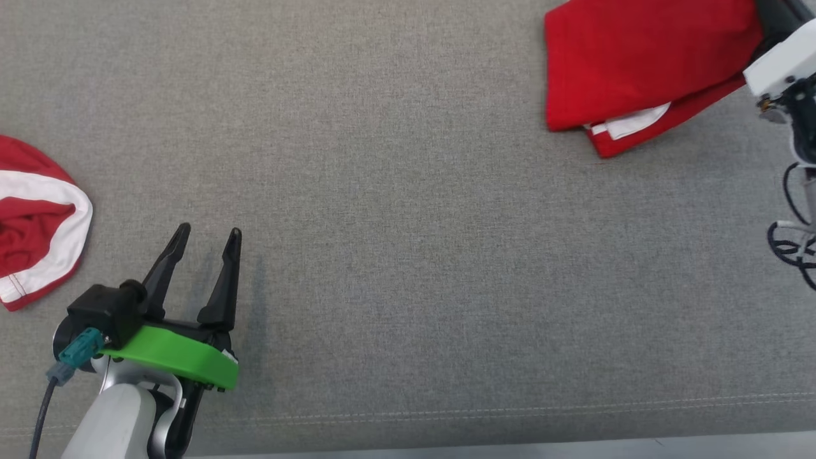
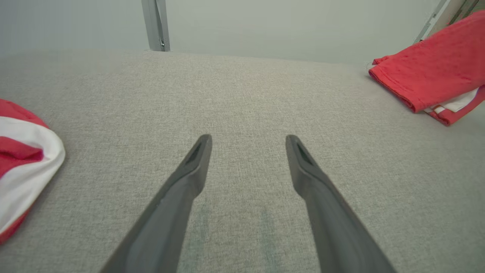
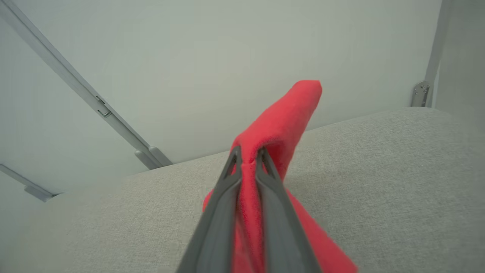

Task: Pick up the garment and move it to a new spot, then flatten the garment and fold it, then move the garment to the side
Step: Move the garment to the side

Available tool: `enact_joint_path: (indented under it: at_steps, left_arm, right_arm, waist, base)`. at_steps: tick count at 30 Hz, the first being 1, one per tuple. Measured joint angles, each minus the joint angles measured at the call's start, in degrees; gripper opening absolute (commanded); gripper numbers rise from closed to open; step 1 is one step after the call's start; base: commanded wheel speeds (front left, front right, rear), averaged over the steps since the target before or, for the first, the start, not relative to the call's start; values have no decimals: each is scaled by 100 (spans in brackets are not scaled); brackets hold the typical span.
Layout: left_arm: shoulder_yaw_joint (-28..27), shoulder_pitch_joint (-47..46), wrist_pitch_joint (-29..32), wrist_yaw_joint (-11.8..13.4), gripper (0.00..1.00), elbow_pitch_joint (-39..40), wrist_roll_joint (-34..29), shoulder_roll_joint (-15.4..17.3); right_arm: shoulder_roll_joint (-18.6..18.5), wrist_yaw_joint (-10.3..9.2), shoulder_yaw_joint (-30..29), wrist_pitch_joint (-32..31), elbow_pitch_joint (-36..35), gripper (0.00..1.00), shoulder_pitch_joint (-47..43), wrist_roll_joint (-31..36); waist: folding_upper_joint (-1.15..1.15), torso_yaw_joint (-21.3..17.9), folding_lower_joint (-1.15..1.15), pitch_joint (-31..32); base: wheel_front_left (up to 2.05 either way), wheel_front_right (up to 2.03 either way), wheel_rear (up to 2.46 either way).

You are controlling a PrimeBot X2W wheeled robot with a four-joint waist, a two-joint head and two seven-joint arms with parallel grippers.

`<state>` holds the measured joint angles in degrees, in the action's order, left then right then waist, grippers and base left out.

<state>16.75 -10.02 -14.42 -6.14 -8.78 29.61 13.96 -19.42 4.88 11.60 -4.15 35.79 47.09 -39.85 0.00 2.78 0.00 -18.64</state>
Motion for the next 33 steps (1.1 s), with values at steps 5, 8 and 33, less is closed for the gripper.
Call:
enact_joint_path:
  at_steps: [5, 8, 33]
  left_arm:
    - [-21, -95, 0, -15, 100, 88, -2, 88]
    - [-48, -126, 0, -21, 100, 172, -2, 142]
    - [-210, -555, -9, -91, 100, 353, -2, 180]
  right_arm:
    - [-321, -156, -246, -55, 77, 0, 288, -1]
    - [-426, -226, -341, -103, 108, 0, 416, -1]
    - [-1167, -904, -949, 501, 949, 7, 513, 194]
  waist:
    - [0, 43, 0, -360]
    - [0, 76, 0, -584]
    - [0, 179, 0, -1566]
  base:
    - [0, 0, 0]
    - [0, 0, 0]
    - [0, 0, 0]
